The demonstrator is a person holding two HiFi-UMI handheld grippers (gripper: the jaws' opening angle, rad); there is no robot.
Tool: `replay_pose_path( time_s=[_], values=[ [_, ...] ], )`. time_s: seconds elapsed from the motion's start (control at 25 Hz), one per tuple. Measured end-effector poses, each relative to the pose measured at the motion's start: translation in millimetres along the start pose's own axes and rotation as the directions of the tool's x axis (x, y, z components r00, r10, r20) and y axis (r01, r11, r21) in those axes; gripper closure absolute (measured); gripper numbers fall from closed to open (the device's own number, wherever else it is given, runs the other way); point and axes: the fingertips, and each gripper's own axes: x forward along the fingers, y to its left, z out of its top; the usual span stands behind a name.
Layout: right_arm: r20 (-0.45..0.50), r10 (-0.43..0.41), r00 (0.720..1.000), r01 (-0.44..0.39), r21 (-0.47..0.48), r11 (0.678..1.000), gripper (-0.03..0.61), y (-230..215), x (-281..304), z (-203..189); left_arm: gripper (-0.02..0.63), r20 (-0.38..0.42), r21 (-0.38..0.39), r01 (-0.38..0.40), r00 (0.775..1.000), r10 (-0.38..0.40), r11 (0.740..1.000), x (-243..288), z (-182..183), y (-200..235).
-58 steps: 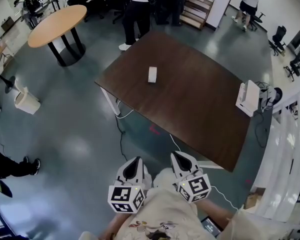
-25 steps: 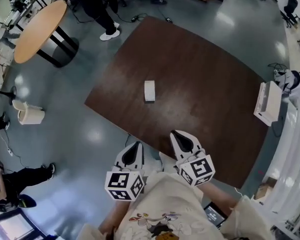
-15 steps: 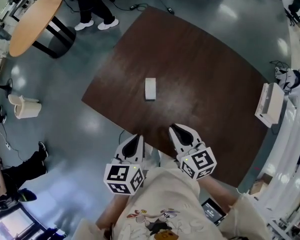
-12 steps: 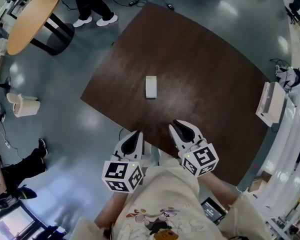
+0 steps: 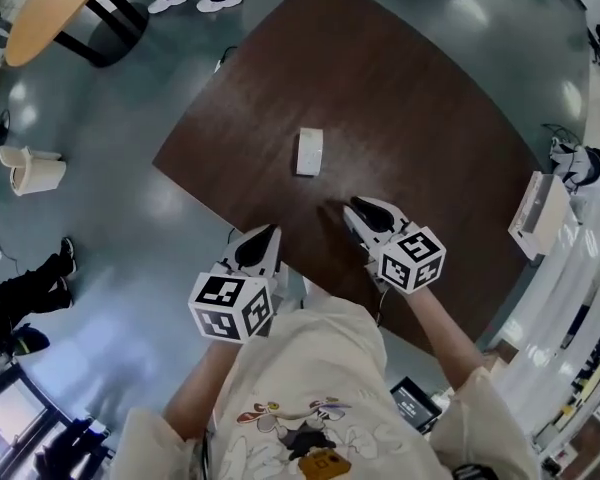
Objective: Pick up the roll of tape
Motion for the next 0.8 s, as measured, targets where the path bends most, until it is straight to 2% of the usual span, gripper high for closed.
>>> replay_pose_path(
  time_s=[0.36, 0.8],
  values=[
    [-0.081, 0.085, 0.993, -0.085, 0.008, 0.996, 0.457, -18.4, 33.3, -0.6, 0.607, -0.031, -0.093, 0.027, 0.999, -0.030, 0.995, 30.4, -11.5, 14.2],
    [-0.119, 0.163, 0.979, -0.151, 0.105, 0.983, 0.430, -40.6, 83.2, 0.7, 0.607, -0.056, -0.179, 0.042, 0.997, -0.053, 0.983, 51.5, -7.8, 34.0]
  ],
)
